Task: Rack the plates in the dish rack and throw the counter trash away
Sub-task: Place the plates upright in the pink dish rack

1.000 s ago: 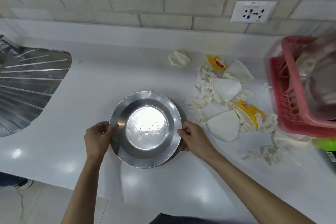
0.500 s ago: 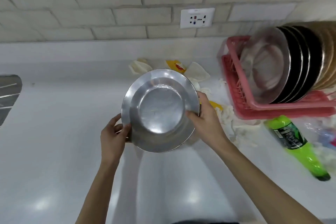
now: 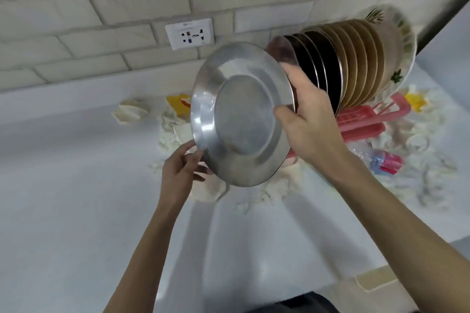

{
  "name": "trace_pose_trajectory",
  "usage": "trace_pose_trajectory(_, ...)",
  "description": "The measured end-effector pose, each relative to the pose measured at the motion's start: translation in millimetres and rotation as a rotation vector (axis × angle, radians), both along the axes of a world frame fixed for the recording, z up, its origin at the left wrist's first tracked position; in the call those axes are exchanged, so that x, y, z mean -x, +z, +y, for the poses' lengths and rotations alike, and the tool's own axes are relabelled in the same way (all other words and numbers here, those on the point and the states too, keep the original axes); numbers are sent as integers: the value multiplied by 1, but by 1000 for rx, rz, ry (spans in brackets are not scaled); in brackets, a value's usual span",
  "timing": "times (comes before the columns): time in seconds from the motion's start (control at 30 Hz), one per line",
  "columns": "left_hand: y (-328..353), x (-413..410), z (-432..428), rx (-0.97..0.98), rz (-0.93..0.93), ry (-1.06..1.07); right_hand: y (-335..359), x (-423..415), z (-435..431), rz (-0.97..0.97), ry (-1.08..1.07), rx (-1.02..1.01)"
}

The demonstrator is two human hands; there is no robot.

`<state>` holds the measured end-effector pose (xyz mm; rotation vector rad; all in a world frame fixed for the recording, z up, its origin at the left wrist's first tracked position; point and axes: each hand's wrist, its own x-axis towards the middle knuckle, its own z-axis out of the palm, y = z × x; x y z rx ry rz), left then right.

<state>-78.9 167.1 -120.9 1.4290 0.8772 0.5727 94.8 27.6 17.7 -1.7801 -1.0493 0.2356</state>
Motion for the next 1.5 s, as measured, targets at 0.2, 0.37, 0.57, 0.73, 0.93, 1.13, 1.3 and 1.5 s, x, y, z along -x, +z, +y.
trace_pose_trajectory(0.2,18,-64,-8,-79,-52,-85,39,-45,-8,-188,-56,-35)
trace_pose_trajectory(0.37,5,-104,-27,-148,13,-131,59,-70,-9,-374,-89,-23)
trace_pose_trajectory(0.57,-18,-132,-49,-449,133,-394,75,-88,3,-608,-173,99)
trace_pose_trajectory(0.73,-28,-135,-54,-500,165,-403,77,-94,19,-763,-203,173)
trace_pose_trajectory(0.93,-25,-134,-54,-520,206,-402,57,-98,41,-921,-187,261)
trace_pose_trajectory(1.13,-20,-133,-56,-534,216,-413,26,-97,57,-1024,-167,319)
trace_pose_trajectory(1.3,-21,-133,-57,-551,219,-400,6,-96,63,-1042,-132,420)
trace_pose_trajectory(1.5,-25,-133,-55,-557,205,-401,-23,-97,72,-1159,-174,411)
